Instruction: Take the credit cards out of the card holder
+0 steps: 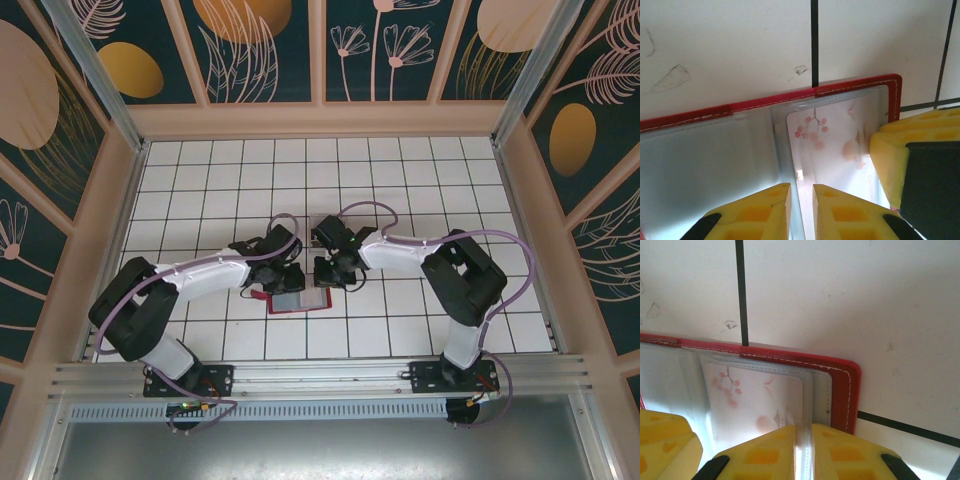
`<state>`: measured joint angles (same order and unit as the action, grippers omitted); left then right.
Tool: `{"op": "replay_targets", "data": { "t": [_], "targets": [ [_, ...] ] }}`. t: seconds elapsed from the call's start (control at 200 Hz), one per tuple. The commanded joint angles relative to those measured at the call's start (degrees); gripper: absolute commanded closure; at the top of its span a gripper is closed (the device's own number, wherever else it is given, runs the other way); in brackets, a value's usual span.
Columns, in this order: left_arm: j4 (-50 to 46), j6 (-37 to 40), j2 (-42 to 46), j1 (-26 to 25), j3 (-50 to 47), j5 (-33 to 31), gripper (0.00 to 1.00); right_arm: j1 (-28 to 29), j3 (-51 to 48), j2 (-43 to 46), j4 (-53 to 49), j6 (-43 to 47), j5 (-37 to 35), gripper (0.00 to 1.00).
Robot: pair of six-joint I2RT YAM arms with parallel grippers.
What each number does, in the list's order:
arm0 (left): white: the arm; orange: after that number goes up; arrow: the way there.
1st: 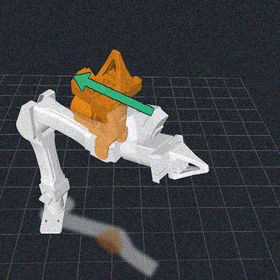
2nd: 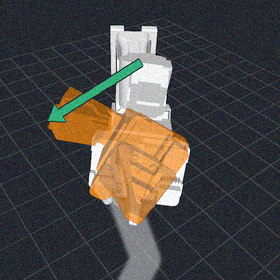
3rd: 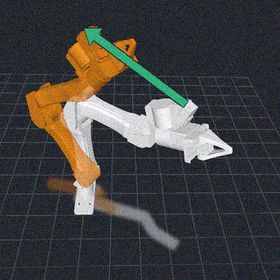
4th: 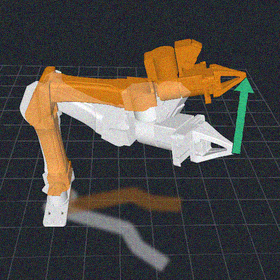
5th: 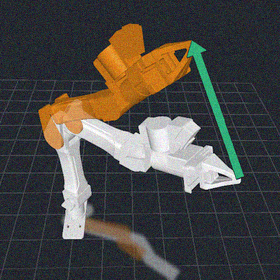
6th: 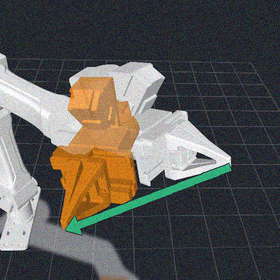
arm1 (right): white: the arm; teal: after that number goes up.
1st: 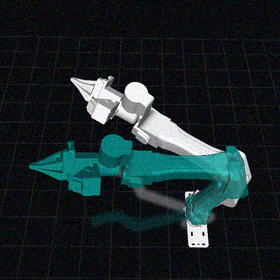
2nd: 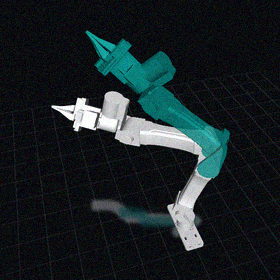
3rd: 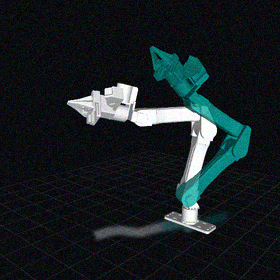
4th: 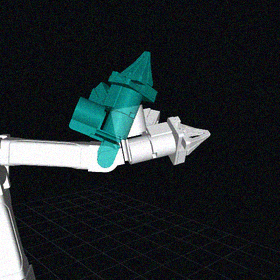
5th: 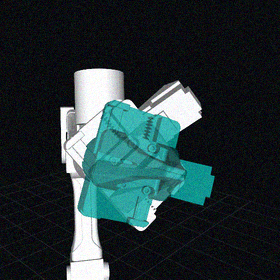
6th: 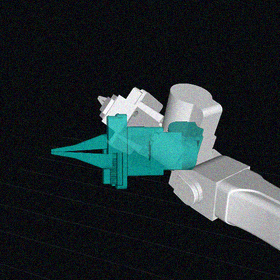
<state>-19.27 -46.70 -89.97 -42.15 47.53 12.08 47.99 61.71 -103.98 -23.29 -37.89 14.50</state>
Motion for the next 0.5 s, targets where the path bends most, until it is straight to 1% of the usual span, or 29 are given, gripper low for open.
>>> {"op": "replay_targets", "data": {
  "t": [0.0, 0.295, 0.36, 0.43, 0.495],
  "targets": [
    [2.3, -1.7, -1.0, 0.4, -0.6, 2.0, 0.81, -0.4, -2.1, -0.3, -2.4, 0.5, -2.5, 0.85],
    [0.6, -0.6, -3.0, 0.4, -0.9, 0.0, 0.82, -0.4, -2.0, -0.2, -2.3, 0.6, -2.2, 0.85],
    [0.4, -0.4, -3.6, 0.5, -0.9, -0.4, 0.80, -0.4, -2.1, -0.2, -2.2, 0.6, -2.2, 0.85],
    [0.6, 0.0, -3.9, 0.4, -0.9, 0.3, 0.75, -0.4, -2.0, -0.1, -2.3, 0.5, -2.2, 0.84],
    [0.4, 0.4, -4.0, 0.4, -0.9, 0.1, 0.74, -0.4, -2.0, 0.0, -2.5, 0.4, -2.3, 0.83]
  ]
}}
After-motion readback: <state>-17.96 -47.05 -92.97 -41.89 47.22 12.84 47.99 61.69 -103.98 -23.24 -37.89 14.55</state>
